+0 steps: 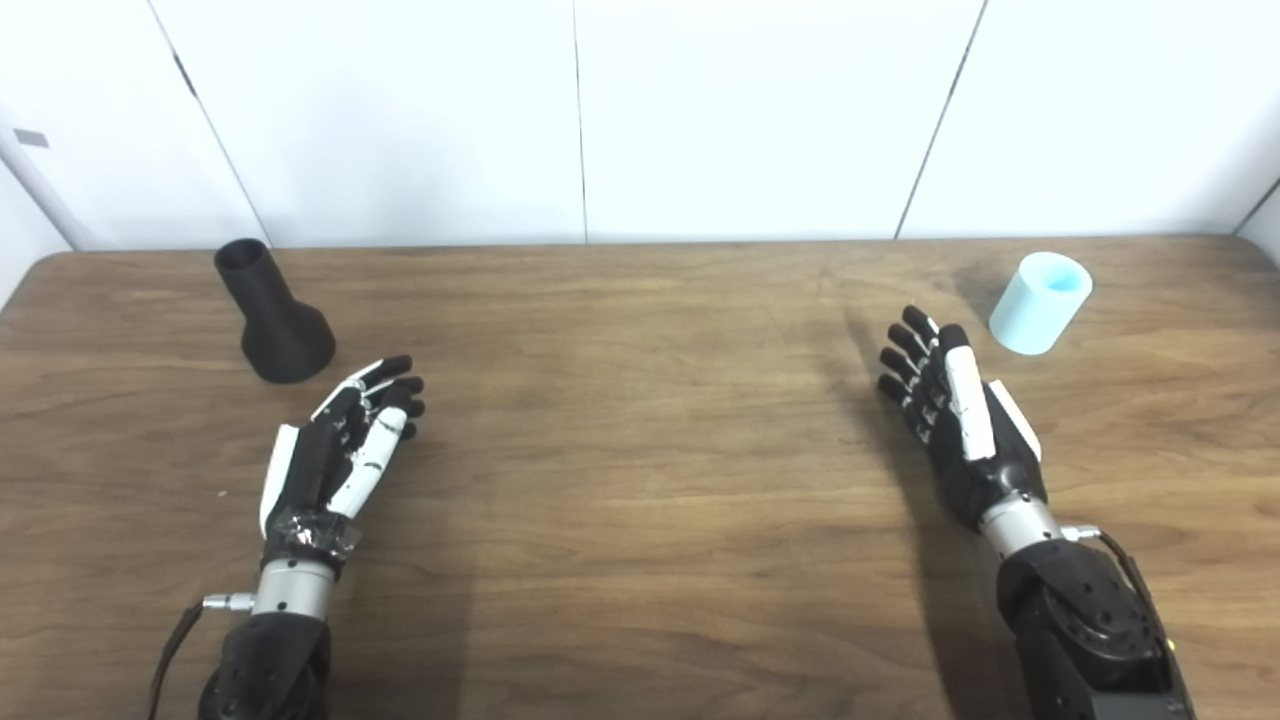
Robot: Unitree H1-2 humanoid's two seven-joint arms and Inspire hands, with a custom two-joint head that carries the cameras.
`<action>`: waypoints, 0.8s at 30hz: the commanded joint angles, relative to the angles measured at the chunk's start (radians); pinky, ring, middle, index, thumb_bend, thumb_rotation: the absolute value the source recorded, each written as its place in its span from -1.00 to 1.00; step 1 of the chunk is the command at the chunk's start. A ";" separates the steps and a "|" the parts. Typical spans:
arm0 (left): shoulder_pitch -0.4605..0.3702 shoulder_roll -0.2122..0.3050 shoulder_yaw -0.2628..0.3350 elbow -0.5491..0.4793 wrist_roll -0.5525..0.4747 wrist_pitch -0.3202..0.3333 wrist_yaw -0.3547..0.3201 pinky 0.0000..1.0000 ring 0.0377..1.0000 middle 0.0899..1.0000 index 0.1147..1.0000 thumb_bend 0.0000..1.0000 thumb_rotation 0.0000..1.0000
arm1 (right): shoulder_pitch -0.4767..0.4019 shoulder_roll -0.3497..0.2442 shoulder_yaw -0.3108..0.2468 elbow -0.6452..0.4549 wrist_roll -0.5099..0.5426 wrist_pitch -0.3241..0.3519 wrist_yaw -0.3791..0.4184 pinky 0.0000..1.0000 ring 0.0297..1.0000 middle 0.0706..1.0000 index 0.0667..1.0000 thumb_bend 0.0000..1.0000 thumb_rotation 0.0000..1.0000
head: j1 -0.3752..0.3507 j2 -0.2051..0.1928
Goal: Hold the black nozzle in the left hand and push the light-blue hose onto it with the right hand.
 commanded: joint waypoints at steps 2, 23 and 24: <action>-0.026 0.007 0.001 -0.024 -0.003 -0.028 -0.003 0.40 0.43 0.46 0.54 -0.22 0.17 | -0.013 -0.006 -0.001 -0.011 0.002 -0.021 0.008 0.70 0.88 0.91 0.91 -0.07 1.00 | 0.001 0.000; -0.021 -0.001 -0.009 -0.020 0.008 -0.039 0.001 0.36 0.41 0.45 0.53 -0.27 0.14 | -0.004 -0.009 -0.009 0.000 -0.004 -0.053 0.013 0.58 0.80 0.82 0.84 -0.02 1.00 | 0.084 -0.029; -0.020 -0.003 -0.014 -0.021 0.016 -0.036 0.003 0.37 0.42 0.46 0.53 -0.27 0.15 | -0.005 -0.010 -0.013 0.005 0.003 -0.054 0.016 0.60 0.80 0.82 0.84 -0.04 1.00 | 0.110 -0.039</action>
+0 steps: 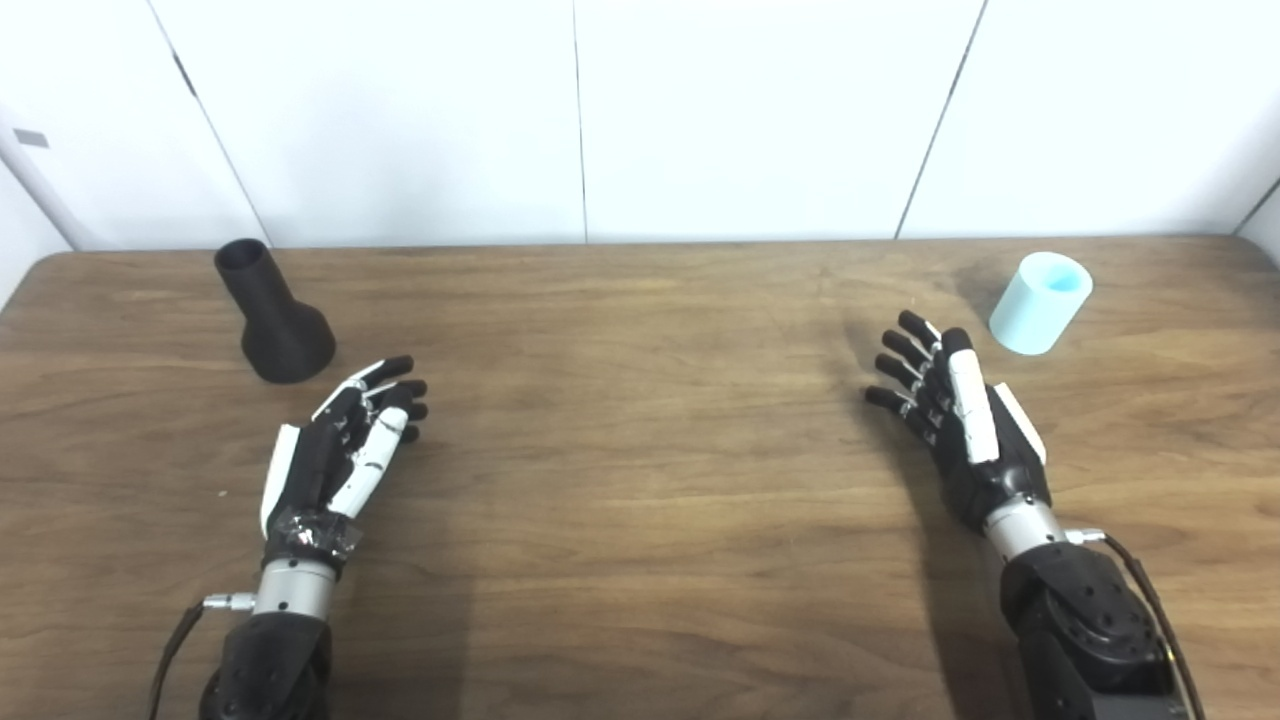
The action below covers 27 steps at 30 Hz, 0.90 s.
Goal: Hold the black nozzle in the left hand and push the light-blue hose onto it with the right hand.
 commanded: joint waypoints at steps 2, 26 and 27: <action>-0.018 -0.007 -0.015 -0.020 0.022 -0.036 0.007 0.38 0.44 0.47 0.53 -0.29 0.15 | -0.011 -0.016 -0.015 0.005 0.019 -0.045 0.017 0.62 0.80 0.82 0.85 -0.07 1.00 | 0.020 -0.007; -0.010 -0.067 -0.039 -0.005 0.189 -0.085 0.135 0.30 0.42 0.51 0.58 0.10 -0.55 | -0.012 -0.025 -0.048 0.056 0.062 -0.079 0.025 0.62 0.80 0.84 0.89 -0.18 1.00 | 0.228 -0.141; -0.013 -0.066 -0.038 -0.008 0.202 -0.087 0.142 0.30 0.42 0.50 0.58 0.11 -0.55 | -0.013 -0.024 -0.046 0.054 0.060 -0.077 0.023 0.62 0.80 0.84 0.89 -0.19 1.00 | 0.232 -0.151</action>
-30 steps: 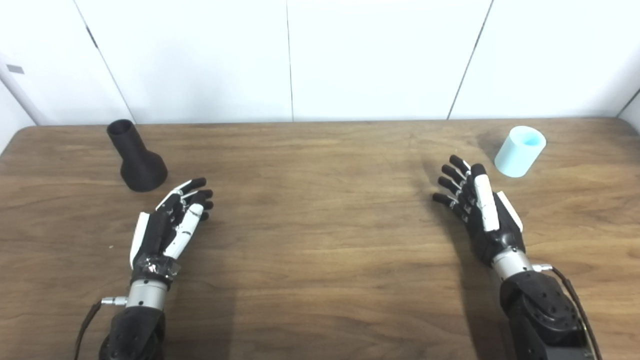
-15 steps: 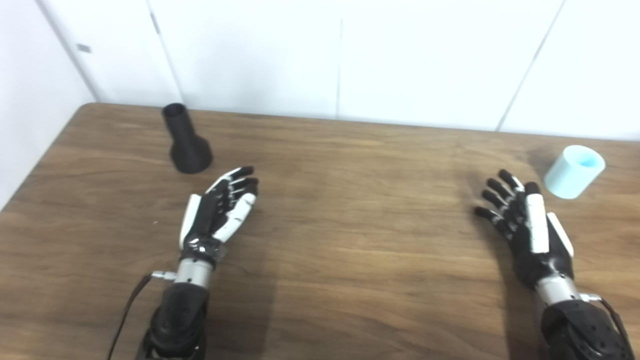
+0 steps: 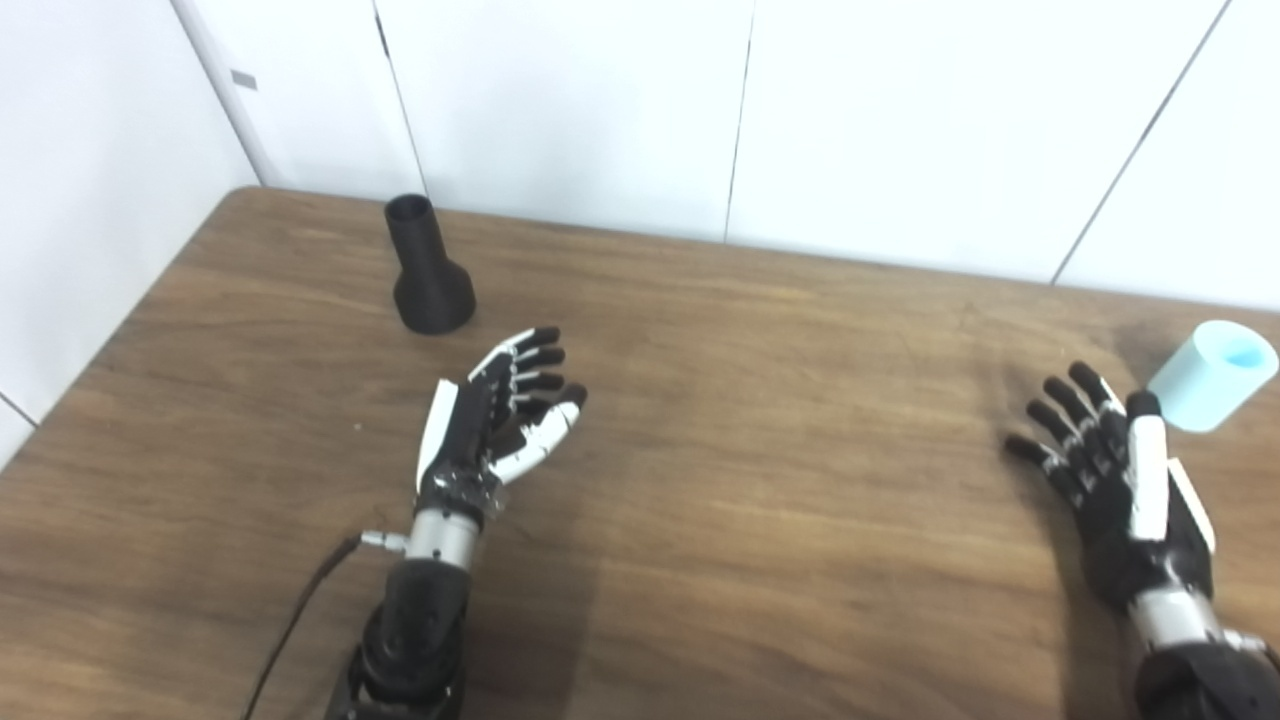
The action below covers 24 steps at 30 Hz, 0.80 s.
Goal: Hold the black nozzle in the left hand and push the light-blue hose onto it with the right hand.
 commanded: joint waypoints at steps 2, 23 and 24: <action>-0.026 0.005 0.010 -0.027 0.043 -0.041 0.036 0.32 0.41 0.49 0.57 0.18 -0.58 | -0.007 -0.005 0.002 -0.024 -0.018 -0.001 -0.013 0.63 0.80 0.84 0.89 -0.22 1.00 | -0.001 -0.006; -0.167 0.096 0.228 -0.084 0.080 0.073 0.125 0.63 0.47 0.48 0.60 0.43 -0.82 | -0.011 -0.003 0.013 -0.020 -0.021 -0.008 -0.004 0.76 0.84 0.86 0.93 -0.24 1.00 | 0.042 -0.094; -0.173 0.103 0.234 -0.079 0.080 0.074 0.128 0.59 0.46 0.47 0.60 0.43 -0.82 | -0.012 -0.003 0.013 -0.018 -0.022 -0.010 -0.004 0.76 0.84 0.86 0.93 -0.25 1.00 | 0.044 -0.097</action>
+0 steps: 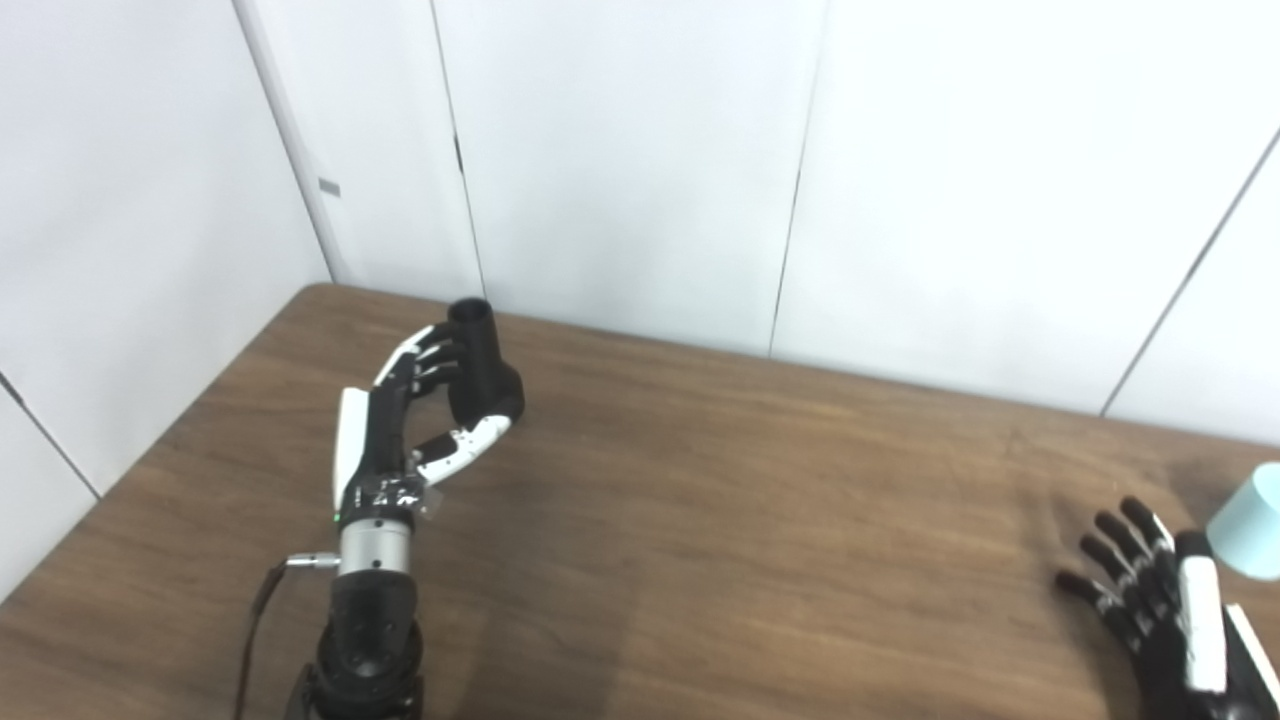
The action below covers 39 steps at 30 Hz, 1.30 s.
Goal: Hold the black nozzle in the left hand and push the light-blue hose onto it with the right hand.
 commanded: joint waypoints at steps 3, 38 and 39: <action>-0.052 0.033 0.020 0.000 0.009 -0.013 0.030 0.49 0.44 0.47 0.59 0.45 -0.84 | -0.011 -0.010 0.003 -0.007 -0.004 -0.020 0.008 0.75 0.82 0.84 0.93 -0.27 1.00 | 0.002 -0.003; -0.271 0.276 -0.241 0.270 0.359 0.319 -0.103 0.90 0.87 0.80 0.73 1.00 -0.13 | 0.011 0.003 0.000 -0.127 0.026 0.079 -0.002 0.79 0.83 0.84 0.91 -0.33 1.00 | -0.010 0.037; -0.276 0.277 -0.248 0.282 0.380 0.321 -0.110 0.91 0.87 0.79 0.71 1.00 -0.10 | 0.011 0.003 0.000 -0.132 0.027 0.086 -0.003 0.80 0.84 0.84 0.91 -0.32 1.00 | -0.011 0.038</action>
